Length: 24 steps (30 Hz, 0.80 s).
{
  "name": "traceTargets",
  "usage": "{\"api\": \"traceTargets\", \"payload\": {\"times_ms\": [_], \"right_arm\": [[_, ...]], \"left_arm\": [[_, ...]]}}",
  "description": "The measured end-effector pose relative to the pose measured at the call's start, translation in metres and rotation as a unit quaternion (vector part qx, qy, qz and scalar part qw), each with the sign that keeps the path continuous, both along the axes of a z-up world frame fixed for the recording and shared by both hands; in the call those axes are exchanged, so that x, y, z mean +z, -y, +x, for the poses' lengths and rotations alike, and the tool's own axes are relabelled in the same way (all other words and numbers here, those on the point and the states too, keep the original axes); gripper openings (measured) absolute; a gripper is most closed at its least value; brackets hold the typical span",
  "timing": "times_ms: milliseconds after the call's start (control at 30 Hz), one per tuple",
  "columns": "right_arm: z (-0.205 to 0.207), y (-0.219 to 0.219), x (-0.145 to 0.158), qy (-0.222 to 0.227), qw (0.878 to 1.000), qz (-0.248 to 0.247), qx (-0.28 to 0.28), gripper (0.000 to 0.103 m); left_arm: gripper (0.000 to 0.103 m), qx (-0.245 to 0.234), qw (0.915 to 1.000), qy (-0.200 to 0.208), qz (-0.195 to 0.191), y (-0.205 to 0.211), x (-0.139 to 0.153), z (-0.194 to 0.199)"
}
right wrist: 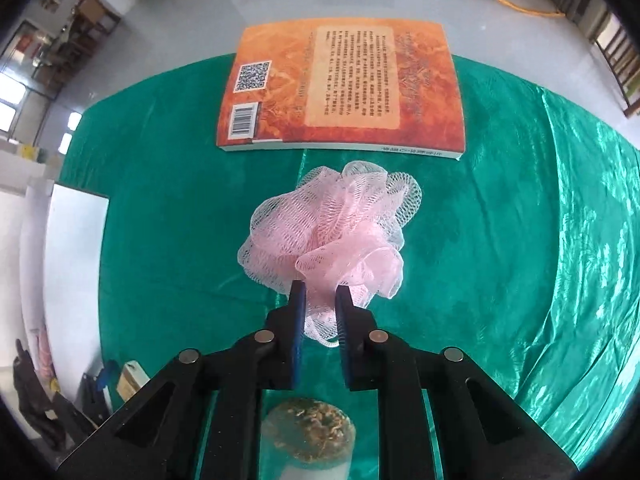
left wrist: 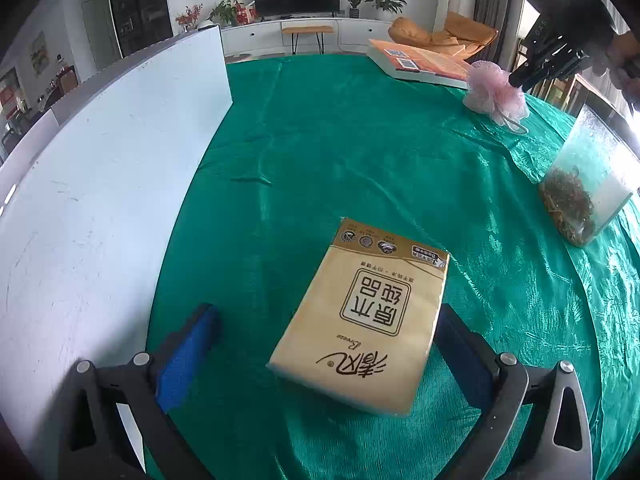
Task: Organize soft objects
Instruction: 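Hold the tissue pack in the left tool while the right tool grasps the pink bath puff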
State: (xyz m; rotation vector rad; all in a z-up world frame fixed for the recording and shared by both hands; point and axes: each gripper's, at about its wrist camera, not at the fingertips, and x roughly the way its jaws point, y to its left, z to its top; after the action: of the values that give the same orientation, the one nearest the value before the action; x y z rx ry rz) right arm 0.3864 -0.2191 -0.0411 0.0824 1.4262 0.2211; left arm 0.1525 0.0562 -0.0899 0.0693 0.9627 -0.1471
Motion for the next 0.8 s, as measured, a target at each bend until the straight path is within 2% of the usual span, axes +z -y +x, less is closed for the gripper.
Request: {"api": "traceTargets", "payload": {"times_ms": [167,233,333,433,500,600,633,667,700,733,800], "right_arm": [[-0.04,0.036,0.051,0.061,0.998,0.018,-0.015,0.011],[-0.069,0.058,0.071,0.076,0.997,0.015,-0.021,0.011],[-0.118,0.089,0.084,0.093,0.994,0.014,-0.048,0.011],[-0.183,0.115,0.073,0.125,0.987,0.022,-0.101,0.011],[-0.222,0.121,0.05,0.139,0.978,0.067,-0.143,0.011],[-0.268,0.113,0.012,0.165,0.967,0.078,-0.178,0.016],[-0.283,0.107,0.0,0.173,0.963,0.078,-0.19,0.022],[-0.294,0.103,-0.007,0.18,0.96,0.08,-0.2,0.034],[-0.306,0.099,-0.012,0.192,0.955,0.087,-0.21,0.068],[-0.319,0.095,-0.014,0.209,0.949,0.092,-0.218,0.08],[-0.339,0.089,-0.015,0.235,0.941,0.097,-0.226,0.08]], "left_arm": [[0.103,0.0,1.0,0.0,0.001,0.0,0.0,0.0],[0.103,0.0,1.0,-0.001,0.001,0.0,0.0,0.001],[0.103,0.0,1.0,-0.001,0.001,0.0,0.0,0.001],[0.103,0.0,1.0,-0.001,0.001,0.0,0.0,0.001],[0.103,0.0,1.0,-0.001,0.001,0.0,0.0,0.0],[0.103,0.0,1.0,-0.001,0.001,0.0,0.0,0.0],[0.103,0.0,1.0,-0.001,0.001,-0.001,0.0,0.0],[0.103,0.0,1.0,-0.001,0.001,0.0,0.0,0.0],[0.103,0.0,1.0,-0.001,0.001,0.0,0.0,0.0],[0.103,0.0,1.0,-0.001,0.001,-0.001,0.0,0.0],[0.103,0.0,1.0,-0.001,0.001,-0.001,0.0,0.0]]}}
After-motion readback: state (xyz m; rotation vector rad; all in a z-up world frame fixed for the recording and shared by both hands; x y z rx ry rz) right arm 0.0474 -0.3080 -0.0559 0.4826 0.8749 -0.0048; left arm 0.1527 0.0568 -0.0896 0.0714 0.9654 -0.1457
